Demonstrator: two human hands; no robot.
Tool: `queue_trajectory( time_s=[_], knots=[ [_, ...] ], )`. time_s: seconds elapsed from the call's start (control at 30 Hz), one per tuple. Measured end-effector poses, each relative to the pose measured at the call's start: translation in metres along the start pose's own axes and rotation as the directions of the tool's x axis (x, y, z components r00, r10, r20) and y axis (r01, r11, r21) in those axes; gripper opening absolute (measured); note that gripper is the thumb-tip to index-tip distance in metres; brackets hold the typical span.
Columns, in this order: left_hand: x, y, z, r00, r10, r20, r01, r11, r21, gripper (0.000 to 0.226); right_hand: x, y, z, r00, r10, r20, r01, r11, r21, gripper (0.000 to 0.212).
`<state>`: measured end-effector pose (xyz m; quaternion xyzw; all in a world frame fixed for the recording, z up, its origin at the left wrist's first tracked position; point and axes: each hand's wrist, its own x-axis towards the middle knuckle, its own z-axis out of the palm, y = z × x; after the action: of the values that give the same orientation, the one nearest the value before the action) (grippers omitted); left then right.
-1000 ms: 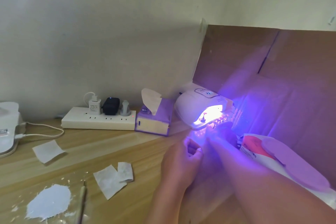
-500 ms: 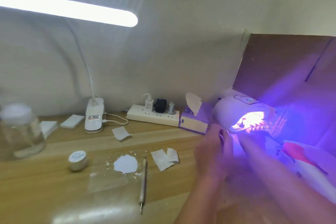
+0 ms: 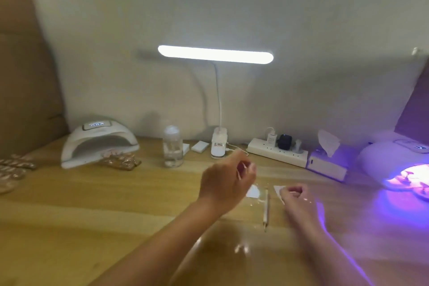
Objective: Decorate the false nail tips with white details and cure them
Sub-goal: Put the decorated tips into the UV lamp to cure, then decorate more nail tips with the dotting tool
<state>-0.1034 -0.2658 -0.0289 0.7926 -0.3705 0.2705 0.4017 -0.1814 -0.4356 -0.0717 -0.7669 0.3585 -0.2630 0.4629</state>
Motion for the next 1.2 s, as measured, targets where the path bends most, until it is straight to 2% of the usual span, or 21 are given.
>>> queue_trajectory(
  time_s=[0.07, 0.1, 0.17, 0.2, 0.27, 0.33, 0.37, 0.47, 0.6, 0.87, 1.0, 1.1, 1.2],
  knots=[
    [-0.006, -0.049, -0.047, 0.969, -0.232, -0.088, 0.242, 0.962, 0.128, 0.017, -0.012, 0.001, 0.011, 0.996, -0.085, 0.013, 0.086, 0.989, -0.124, 0.025],
    [-0.01, -0.075, -0.069, 0.921, -0.37, -0.125, 0.387, 0.907, 0.166, 0.018, -0.016, 0.002, 0.014, 0.992, -0.123, 0.013, 0.124, 0.98, -0.156, 0.03],
    [-0.026, -0.128, -0.12, 0.754, -0.633, -0.177, 0.657, 0.723, 0.214, 0.023, -0.017, 0.006, 0.017, 0.988, -0.153, 0.029, 0.156, 0.971, -0.182, 0.032],
    [-0.036, -0.15, -0.143, 0.669, -0.721, -0.18, 0.74, 0.624, 0.252, 0.027, -0.017, 0.004, 0.016, 0.988, -0.152, 0.033, 0.155, 0.972, -0.179, 0.032],
    [-0.055, -0.183, -0.175, 0.559, -0.81, -0.176, 0.803, 0.477, 0.357, 0.033, -0.017, 0.004, 0.012, 0.986, -0.161, 0.043, 0.166, 0.971, -0.174, 0.034],
    [-0.063, -0.202, -0.192, 0.523, -0.833, -0.181, 0.803, 0.41, 0.431, 0.041, -0.018, 0.003, 0.014, 0.982, -0.181, 0.062, 0.19, 0.963, -0.193, 0.035],
    [-0.061, -0.207, -0.196, 0.512, -0.841, -0.176, 0.8, 0.393, 0.453, 0.053, -0.018, 0.002, 0.016, 0.979, -0.187, 0.082, 0.2, 0.958, -0.208, 0.036],
    [-0.044, -0.216, -0.189, 0.488, -0.865, -0.119, 0.788, 0.378, 0.485, 0.1, -0.017, 0.001, 0.023, 0.971, -0.194, 0.138, 0.217, 0.96, -0.177, 0.039],
    [-0.028, -0.231, -0.176, 0.487, -0.861, -0.145, 0.801, 0.374, 0.467, 0.124, -0.014, 0.003, 0.027, 0.967, -0.221, 0.127, 0.242, 0.954, -0.178, 0.044],
    [-0.02, -0.255, -0.166, 0.57, -0.804, -0.167, 0.767, 0.448, 0.459, 0.134, 0.001, 0.015, 0.034, 0.965, -0.24, 0.111, 0.26, 0.936, -0.237, 0.049],
    [-0.022, -0.259, -0.162, 0.606, -0.767, -0.209, 0.75, 0.463, 0.473, 0.132, 0.002, 0.017, 0.034, 0.965, -0.234, 0.122, 0.256, 0.942, -0.216, 0.043],
    [-0.025, -0.258, -0.166, 0.625, -0.762, -0.169, 0.728, 0.489, 0.481, 0.132, -0.008, 0.007, 0.026, 0.968, -0.22, 0.123, 0.246, 0.93, -0.275, 0.037],
    [-0.033, -0.247, -0.177, 0.655, -0.753, -0.066, 0.668, 0.536, 0.516, 0.131, -0.017, -0.002, 0.018, 0.972, -0.206, 0.111, 0.23, 0.928, -0.295, 0.033]
  ],
)
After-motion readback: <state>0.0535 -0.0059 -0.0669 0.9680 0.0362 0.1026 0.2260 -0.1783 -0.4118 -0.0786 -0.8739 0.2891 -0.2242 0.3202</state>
